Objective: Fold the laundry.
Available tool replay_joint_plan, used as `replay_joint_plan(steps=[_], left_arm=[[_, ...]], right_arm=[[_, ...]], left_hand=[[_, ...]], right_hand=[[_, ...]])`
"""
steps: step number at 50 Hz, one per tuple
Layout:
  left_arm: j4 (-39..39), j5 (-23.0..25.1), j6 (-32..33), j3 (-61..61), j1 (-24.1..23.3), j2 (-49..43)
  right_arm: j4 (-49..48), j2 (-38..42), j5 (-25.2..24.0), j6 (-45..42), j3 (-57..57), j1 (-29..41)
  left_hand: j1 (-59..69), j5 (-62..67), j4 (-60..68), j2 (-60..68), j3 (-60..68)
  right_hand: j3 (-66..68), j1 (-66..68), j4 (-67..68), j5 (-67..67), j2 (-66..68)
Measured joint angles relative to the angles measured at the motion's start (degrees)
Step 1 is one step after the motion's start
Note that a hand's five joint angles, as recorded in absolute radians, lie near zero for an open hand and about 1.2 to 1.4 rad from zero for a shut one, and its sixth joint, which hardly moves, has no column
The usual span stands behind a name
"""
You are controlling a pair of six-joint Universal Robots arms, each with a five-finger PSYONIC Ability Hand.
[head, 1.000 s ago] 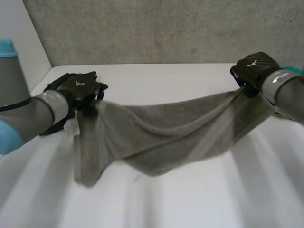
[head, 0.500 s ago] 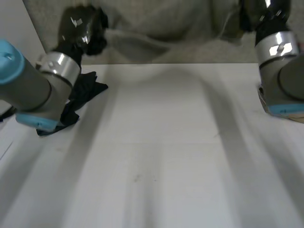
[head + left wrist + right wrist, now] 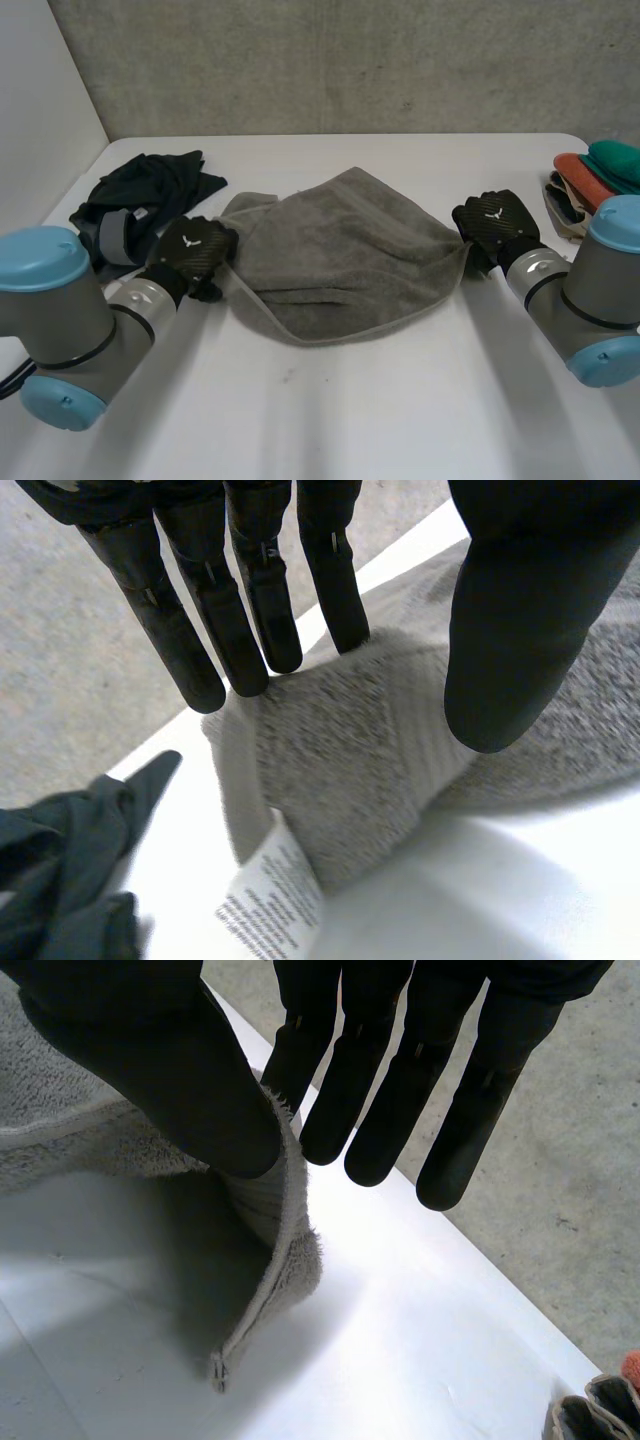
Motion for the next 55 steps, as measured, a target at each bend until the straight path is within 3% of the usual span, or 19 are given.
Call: replay_joint_plan(steps=[13, 17, 21, 27, 36, 42, 55], left_arm=[[-0.2, 0.0, 0.9, -1.4, 0.9, 1.3], [0.4, 0.0, 1.4, -2.0, 0.9, 0.7], [0.9, 0.0, 1.6, -2.3, 1.0, 0.5], [0.3, 0.2, 2.2, -2.8, 1.8, 1.7], [-5.0, 0.4, 2.6, -5.3, 3.0, 5.2], [-8.6, 0.2, 2.9, -8.0, 4.2, 7.7], [-7.5, 0.4, 3.9, -10.6, 6.3, 6.6]], right_arm=[[0.8, -0.4, 0.0, 1.0, 0.5, 0.0], [0.9, -0.2, 0.2, 0.6, 0.4, 0.0], [1.0, -0.3, 0.3, 0.3, 0.2, -0.2], [2.3, -0.8, 0.5, 0.2, -0.3, -0.7], [3.7, -0.9, 0.4, 0.2, -0.5, -0.8], [3.7, -0.4, 0.4, -0.1, -0.6, -0.8], [3.6, 0.4, 0.4, -0.8, -0.5, -0.4]], left_hand=[[6.6, 6.1, 6.2, 5.8, 5.6], [26.2, 24.5, 24.9, 24.7, 24.1], [26.8, 26.3, 28.6, 28.2, 27.5], [12.8, 14.7, 14.3, 13.8, 13.8], [12.0, 12.7, 12.4, 12.1, 12.0], [4.1, 4.5, 4.1, 4.0, 4.1], [2.2, 1.6, 1.4, 1.4, 1.5]], right_hand=[[0.0, 0.0, 0.0, 0.0, 0.0], [0.0, 0.0, 0.0, 0.0, 0.0], [0.0, 0.0, 0.0, 0.0, 0.0], [0.0, 0.0, 0.0, 0.0, 0.0], [0.0, 0.0, 0.0, 0.0, 0.0], [0.0, 0.0, 0.0, 0.0, 0.0], [0.0, 0.0, 0.0, 0.0, 0.0]])
